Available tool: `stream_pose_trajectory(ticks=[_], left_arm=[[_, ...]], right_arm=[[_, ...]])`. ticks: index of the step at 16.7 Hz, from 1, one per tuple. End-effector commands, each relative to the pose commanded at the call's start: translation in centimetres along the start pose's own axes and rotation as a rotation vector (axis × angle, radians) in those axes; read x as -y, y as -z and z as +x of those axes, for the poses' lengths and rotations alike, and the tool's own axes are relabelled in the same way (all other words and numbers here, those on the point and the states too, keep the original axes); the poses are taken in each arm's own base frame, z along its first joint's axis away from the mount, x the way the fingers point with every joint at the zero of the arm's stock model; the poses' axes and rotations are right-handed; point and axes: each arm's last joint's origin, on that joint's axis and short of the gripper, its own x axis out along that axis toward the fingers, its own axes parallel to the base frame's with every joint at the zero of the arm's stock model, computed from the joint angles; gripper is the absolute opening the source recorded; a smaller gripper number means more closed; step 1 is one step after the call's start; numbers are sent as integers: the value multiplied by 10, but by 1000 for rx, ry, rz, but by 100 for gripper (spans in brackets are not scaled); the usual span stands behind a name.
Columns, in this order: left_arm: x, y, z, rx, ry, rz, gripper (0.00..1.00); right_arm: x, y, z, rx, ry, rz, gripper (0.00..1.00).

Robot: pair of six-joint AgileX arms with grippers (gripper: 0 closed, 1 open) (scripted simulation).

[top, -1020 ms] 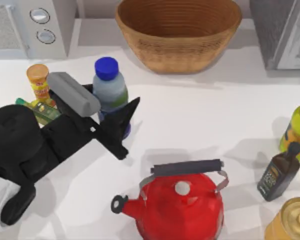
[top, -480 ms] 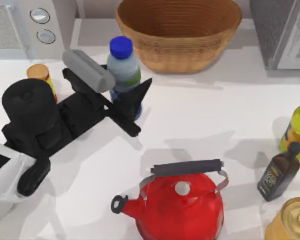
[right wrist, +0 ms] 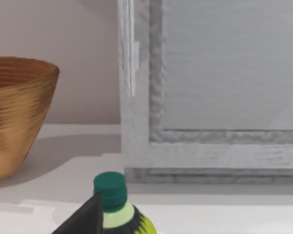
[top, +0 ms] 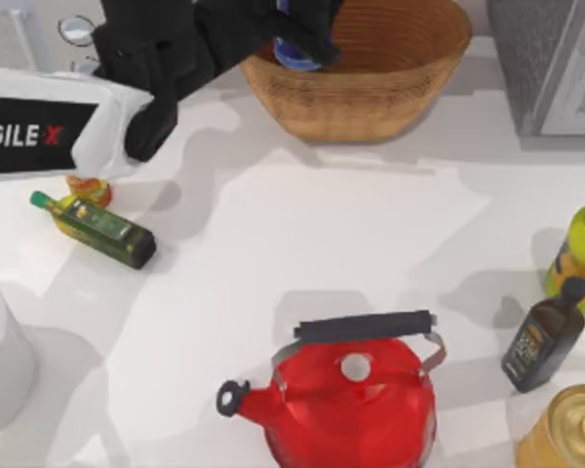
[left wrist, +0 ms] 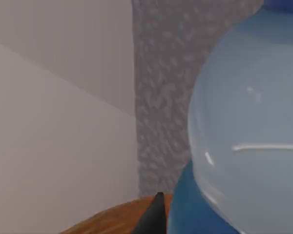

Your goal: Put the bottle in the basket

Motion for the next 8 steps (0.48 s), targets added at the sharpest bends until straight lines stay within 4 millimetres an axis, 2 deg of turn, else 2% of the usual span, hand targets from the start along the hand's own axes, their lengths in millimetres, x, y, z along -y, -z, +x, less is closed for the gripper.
stream_pose_trajectory(ticks=[4,8], left_arm=[[-23,-40,39,3,-5,8,0],[-34,-56,52,-18,-11,4,0]], right_arm=[[0,0,0,0,0,0,100],[0,0,0,0,0,0,100]])
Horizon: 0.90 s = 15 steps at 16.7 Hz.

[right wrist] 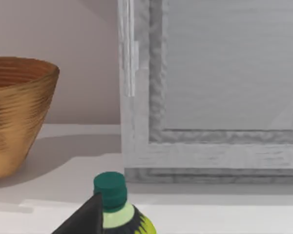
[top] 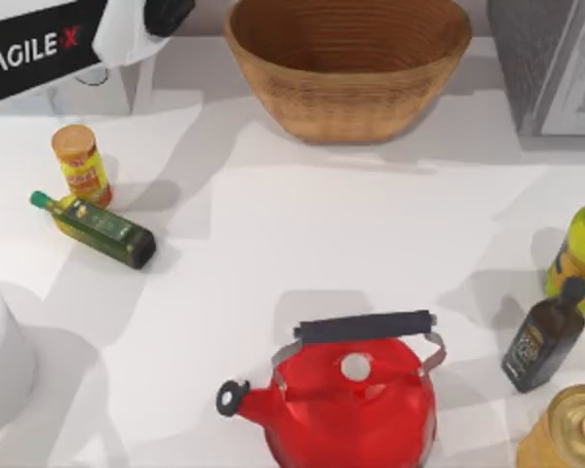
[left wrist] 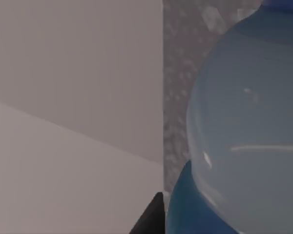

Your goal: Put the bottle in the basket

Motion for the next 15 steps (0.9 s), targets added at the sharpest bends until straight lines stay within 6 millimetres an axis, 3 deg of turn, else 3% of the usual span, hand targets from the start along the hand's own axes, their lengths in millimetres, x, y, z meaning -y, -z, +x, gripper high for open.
stream_pose_trajectory(ticks=[6,15], left_arm=[[3,-3,2,1,5,3,0],[-1,26,46,5,3,3,0]], right_arm=[[0,0,0,0,0,0,100],[0,0,0,0,0,0,100]])
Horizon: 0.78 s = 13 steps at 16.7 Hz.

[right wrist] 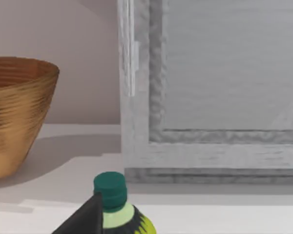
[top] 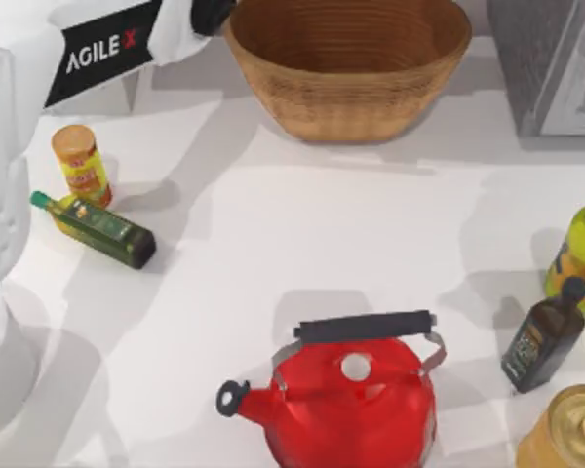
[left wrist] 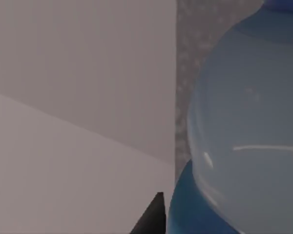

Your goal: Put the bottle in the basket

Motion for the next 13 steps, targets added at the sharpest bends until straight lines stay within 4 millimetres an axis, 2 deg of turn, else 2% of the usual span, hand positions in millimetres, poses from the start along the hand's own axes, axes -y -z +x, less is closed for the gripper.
stream_pose_trajectory(ticks=[2,6,13], left_arm=[[0,8,8,-7,-3,-3,0],[0,9,8,-8,-3,-4,0],[0,9,8,-8,-3,-4,53]], right_arm=[[0,0,0,0,0,0,100],[0,0,0,0,0,0,100],[0,0,0,0,0,0,100]])
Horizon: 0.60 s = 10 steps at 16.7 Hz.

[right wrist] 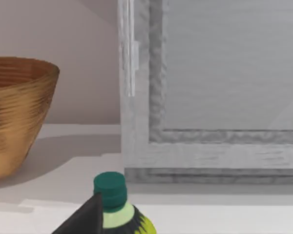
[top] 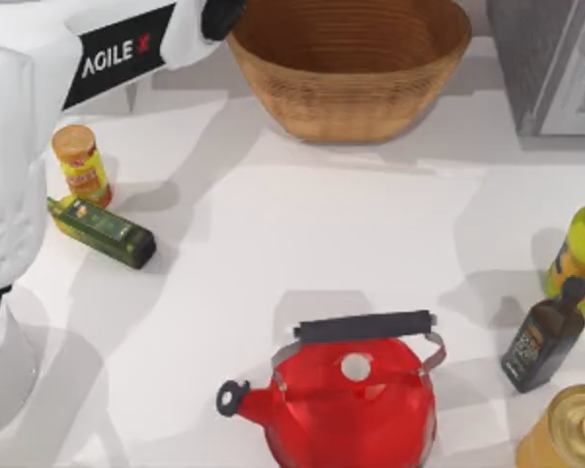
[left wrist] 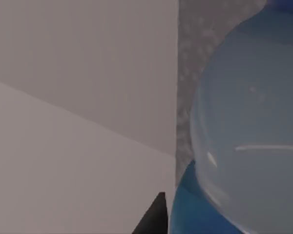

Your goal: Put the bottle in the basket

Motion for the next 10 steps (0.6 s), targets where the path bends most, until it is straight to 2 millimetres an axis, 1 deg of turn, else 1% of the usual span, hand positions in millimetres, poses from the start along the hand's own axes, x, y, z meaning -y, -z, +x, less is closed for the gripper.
stream_pose_trajectory(ticks=[6,7,10], left_arm=[[0,0,0,0,0,0,98],[0,0,0,0,0,0,100],[0,0,0,0,0,0,100]], right_arm=[[0,0,0,0,0,0,100],[0,0,0,0,0,0,100],[0,0,0,0,0,0,100]])
